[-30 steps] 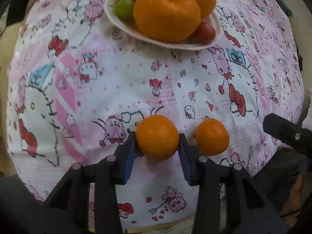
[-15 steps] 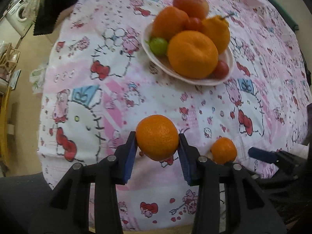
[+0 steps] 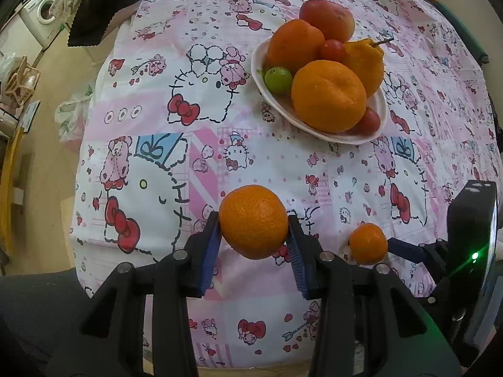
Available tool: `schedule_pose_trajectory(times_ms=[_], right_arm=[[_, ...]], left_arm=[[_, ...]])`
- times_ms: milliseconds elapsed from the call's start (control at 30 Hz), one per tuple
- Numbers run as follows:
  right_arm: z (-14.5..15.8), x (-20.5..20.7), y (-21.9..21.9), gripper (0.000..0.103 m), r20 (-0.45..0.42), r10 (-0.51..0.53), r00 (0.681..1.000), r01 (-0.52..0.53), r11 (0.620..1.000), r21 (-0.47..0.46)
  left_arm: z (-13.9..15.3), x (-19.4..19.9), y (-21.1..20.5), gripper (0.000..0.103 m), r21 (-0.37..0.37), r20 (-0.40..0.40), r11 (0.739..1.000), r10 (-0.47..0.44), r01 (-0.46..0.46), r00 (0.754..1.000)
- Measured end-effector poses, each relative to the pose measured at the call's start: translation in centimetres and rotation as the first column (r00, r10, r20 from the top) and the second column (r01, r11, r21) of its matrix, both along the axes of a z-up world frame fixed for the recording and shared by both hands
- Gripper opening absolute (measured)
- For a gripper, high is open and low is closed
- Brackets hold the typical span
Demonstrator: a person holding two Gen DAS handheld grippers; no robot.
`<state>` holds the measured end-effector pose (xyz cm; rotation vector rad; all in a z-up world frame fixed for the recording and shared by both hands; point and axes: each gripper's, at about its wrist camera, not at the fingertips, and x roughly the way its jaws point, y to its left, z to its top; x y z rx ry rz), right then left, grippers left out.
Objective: Organize fruits
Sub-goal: 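Lift and carry the mandarin toward the plate with the left tool while the right tool carries its mandarin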
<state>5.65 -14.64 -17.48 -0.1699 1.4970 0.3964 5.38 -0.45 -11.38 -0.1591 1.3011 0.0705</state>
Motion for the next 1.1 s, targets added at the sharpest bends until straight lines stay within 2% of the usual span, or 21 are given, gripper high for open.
schedule_pose_trajectory(times_ms=[33, 133, 167, 200, 300, 367, 700, 867, 1100], right_arm=[[0.0, 0.1, -0.1, 0.072, 0.007, 0.0, 1.0, 0.0, 1.0, -0.004], [0.1, 0.4, -0.5, 0.056, 0.011, -0.008, 1.0, 0.008, 1.0, 0.005], [0.2, 0.4, -0.6, 0.04, 0.006, -0.004, 1.0, 0.004, 1.0, 0.025], [0.4, 0.4, -0.7, 0.038, 0.0, 0.002, 1.0, -0.002, 0.999, 0.042], [0.6, 1.1, -1.2, 0.037, 0.001, -0.006, 1.0, 0.006, 0.999, 0.049], [0.8, 1.2, -1.8, 0.037, -0.018, -0.025, 1.0, 0.027, 0.996, 0.085], [3.3, 2.0, -3.0, 0.037, 0.027, -0.063, 0.998, 0.057, 0.982, 0.182], [4.3, 1.1, -2.4, 0.037, 0.051, -0.075, 0.996, 0.062, 0.974, 0.22], [6.4, 0.9, -3.7, 0.037, 0.084, -0.105, 0.991, 0.077, 0.954, 0.291]], left_arm=[[0.0, 0.0, 0.0, 0.037, 0.001, 0.002, 1.0, 0.0, 0.0, 1.0], [0.0, 0.1, 0.0, 0.037, 0.009, 0.006, 1.0, -0.003, 0.003, 1.0], [-0.1, 0.1, 0.0, 0.037, 0.012, 0.007, 1.0, -0.005, 0.005, 1.0], [-0.1, 0.1, 0.0, 0.037, 0.016, 0.006, 1.0, -0.006, 0.006, 1.0], [-0.3, 0.1, 0.2, 0.037, 0.029, 0.005, 1.0, -0.003, 0.003, 1.0], [-0.4, 0.1, 0.4, 0.037, 0.038, 0.003, 0.999, 0.004, -0.004, 1.0], [-0.6, -0.2, 0.6, 0.037, 0.071, 0.02, 0.998, 0.002, -0.004, 1.0], [-0.5, -0.3, 0.6, 0.037, 0.081, 0.034, 0.997, -0.005, 0.002, 0.999], [-0.3, -0.5, 0.6, 0.037, 0.102, 0.05, 0.995, -0.012, 0.007, 0.999]])
